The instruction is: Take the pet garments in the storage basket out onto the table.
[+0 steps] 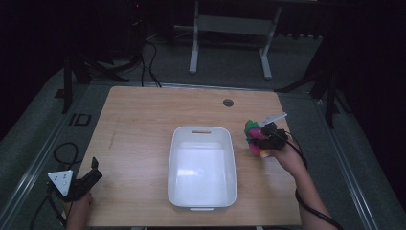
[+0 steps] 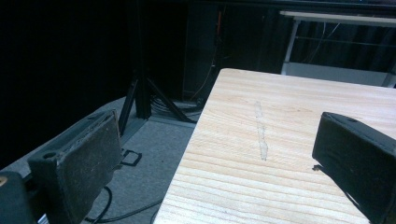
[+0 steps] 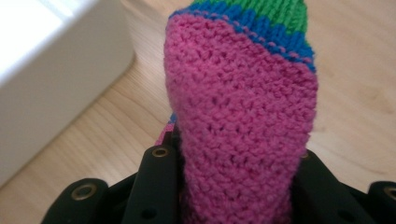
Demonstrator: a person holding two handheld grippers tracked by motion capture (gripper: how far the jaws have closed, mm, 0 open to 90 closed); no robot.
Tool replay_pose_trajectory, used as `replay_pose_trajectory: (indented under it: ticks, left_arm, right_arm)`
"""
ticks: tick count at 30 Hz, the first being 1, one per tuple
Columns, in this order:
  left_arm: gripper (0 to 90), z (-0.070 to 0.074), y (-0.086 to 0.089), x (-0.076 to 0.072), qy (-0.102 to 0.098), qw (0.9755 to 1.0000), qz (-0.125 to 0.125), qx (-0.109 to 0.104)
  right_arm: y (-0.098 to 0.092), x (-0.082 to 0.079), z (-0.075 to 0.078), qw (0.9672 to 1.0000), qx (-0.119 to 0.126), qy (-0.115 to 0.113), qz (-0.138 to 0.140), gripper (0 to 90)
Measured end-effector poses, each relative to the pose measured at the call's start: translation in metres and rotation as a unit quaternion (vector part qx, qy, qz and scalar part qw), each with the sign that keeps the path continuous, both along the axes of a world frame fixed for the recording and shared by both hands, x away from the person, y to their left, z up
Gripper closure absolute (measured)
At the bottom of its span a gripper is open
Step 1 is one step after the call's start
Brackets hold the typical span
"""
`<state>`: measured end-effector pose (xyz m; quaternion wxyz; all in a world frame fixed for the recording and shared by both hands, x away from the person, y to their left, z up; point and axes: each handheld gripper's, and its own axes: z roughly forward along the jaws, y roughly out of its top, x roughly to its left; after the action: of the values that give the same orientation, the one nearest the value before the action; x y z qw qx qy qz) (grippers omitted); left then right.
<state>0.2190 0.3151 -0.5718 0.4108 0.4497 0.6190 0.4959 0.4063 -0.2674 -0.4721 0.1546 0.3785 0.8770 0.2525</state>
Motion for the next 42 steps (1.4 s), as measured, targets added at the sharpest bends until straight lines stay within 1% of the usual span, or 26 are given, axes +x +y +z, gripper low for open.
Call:
replay_pose_trajectory:
  ticks: [3, 4, 6, 7, 8, 9, 11, 13, 15, 16, 17, 19, 20, 21, 23, 24, 26, 27, 29, 30, 31, 33, 36, 37, 39, 42]
  left_arm:
    - [1.8, 0.000, 0.000, 0.000, 0.000, 1.0000, 0.000, 0.000]
    - [1.8, 0.000, 0.000, 0.000, 0.000, 1.0000, -0.001, 0.000]
    - [1.9, 0.000, 0.000, 0.000, 0.000, 1.0000, -0.001, 0.000]
    - [1.9, 0.000, 0.000, 0.000, -0.001, 1.0000, -0.001, 0.000]
    - [1.9, 0.000, 0.000, 0.000, 0.000, 1.0000, -0.001, 0.000]
    - [1.9, 0.000, 0.000, 0.000, 0.000, 1.0000, -0.001, 0.001]
    - [1.9, 0.000, 0.000, 0.000, 0.000, 1.0000, -0.001, 0.001]
    - [1.8, 0.000, 0.000, 0.000, 0.000, 1.0000, -0.001, 0.001]
    - [1.8, 0.000, 0.000, 0.000, 0.000, 1.0000, -0.001, 0.001]
    - [1.9, 0.000, 0.000, 0.000, 0.000, 1.0000, -0.001, 0.002]
    - [1.9, 0.000, 0.000, 0.000, 0.000, 1.0000, -0.001, 0.002]
    - [1.8, 0.000, 0.000, 0.000, -0.001, 1.0000, -0.001, 0.001]
    - [1.9, 0.000, 0.000, 0.000, 0.000, 1.0000, -0.001, 0.001]
    - [1.9, 0.000, 0.000, 0.000, 0.000, 1.0000, -0.001, 0.000]
    - [1.8, 0.000, 0.000, 0.000, -0.001, 1.0000, -0.001, -0.001]
    - [1.8, 0.000, 0.000, 0.000, 0.000, 1.0000, -0.001, -0.001]
    - [1.9, 0.000, 0.000, 0.000, 0.000, 1.0000, -0.001, 0.000]
    - [1.8, 0.000, 0.000, 0.000, 0.000, 1.0000, -0.001, 0.000]
    - [1.8, 0.000, 0.000, 0.000, 0.000, 1.0000, -0.001, 0.001]
    - [1.8, 0.000, 0.000, 0.000, 0.000, 1.0000, -0.001, 0.001]
    - [1.8, 0.000, 0.000, 0.000, 0.000, 1.0000, -0.001, 0.001]
    - [1.9, 0.000, 0.000, 0.000, 0.000, 1.0000, -0.001, 0.001]
    - [1.9, 0.000, 0.000, 0.000, 0.000, 1.0000, 0.000, 0.001]
    - [1.8, 0.000, 0.000, 0.000, 0.000, 1.0000, 0.000, 0.001]
    - [1.9, 0.000, 0.000, 0.000, 0.000, 1.0000, 0.000, 0.001]
    - [1.9, 0.000, 0.000, 0.000, 0.000, 1.0000, 0.000, 0.001]
  right_arm:
    - [0.001, 0.006, -0.016, 0.9998, -0.011, 0.016, -0.008, 69.1]
    - [0.003, 0.008, -0.027, 0.9993, -0.019, 0.029, -0.011, 69.1]
    - [0.005, 0.009, -0.036, 0.9987, -0.029, 0.039, -0.014, 68.9]
    - [0.006, 0.010, -0.041, 0.9984, -0.034, 0.043, -0.013, 68.7]
    - [0.006, 0.010, -0.041, 0.9984, -0.034, 0.043, -0.013, 68.7]
    - [0.008, 0.011, -0.049, 0.9982, -0.034, 0.046, -0.018, 67.9]
    - [0.010, 0.011, -0.054, 0.9979, -0.035, 0.050, -0.021, 66.9]
    - [0.011, 0.010, -0.056, 0.9980, -0.035, 0.047, -0.023, 66.6]
    - [0.014, 0.010, -0.056, 0.9977, -0.042, 0.046, -0.026, 64.0]
    - [0.017, 0.011, -0.055, 0.9972, -0.046, 0.053, -0.024, 56.6]
    - [0.017, 0.011, -0.055, 0.9972, -0.046, 0.053, -0.024, 56.6]
    - [0.019, 0.011, -0.054, 0.9967, -0.047, 0.065, -0.016, 48.6]
    - [0.020, 0.011, -0.051, 0.9966, -0.048, 0.066, -0.015, 43.0]
    - [0.020, 0.011, -0.051, 0.9966, -0.048, 0.066, -0.015, 43.0]
    - [0.019, 0.010, -0.047, 0.9966, -0.046, 0.067, -0.014, 37.8]
    - [0.018, 0.009, -0.044, 0.9968, -0.043, 0.065, -0.016, 35.8]
    - [0.014, 0.006, -0.036, 0.9974, -0.038, 0.060, -0.015, 28.5]
    - [0.013, 0.004, -0.033, 0.9977, -0.038, 0.053, -0.017, 27.0]
    - [0.009, 0.001, -0.023, 0.9986, -0.028, 0.040, -0.020, 21.6]
    - [0.005, -0.001, -0.016, 0.9991, -0.020, 0.029, -0.023, 19.6]
    - [0.003, -0.003, -0.012, 0.9993, -0.012, 0.025, -0.026, 18.7]
    - [-0.004, -0.008, -0.003, 0.9995, 0.009, 0.012, -0.028, 12.0]
    - [-0.018, -0.020, 0.008, 0.9984, 0.042, -0.012, -0.036, 11.9]
    - [-0.021, -0.023, 0.009, 0.9982, 0.046, -0.014, -0.036, 11.9]
    - [-0.028, -0.031, 0.009, 0.9974, 0.053, -0.032, -0.038, 11.9]
    - [-0.038, -0.042, 0.004, 0.9963, 0.059, -0.045, -0.044, 12.0]
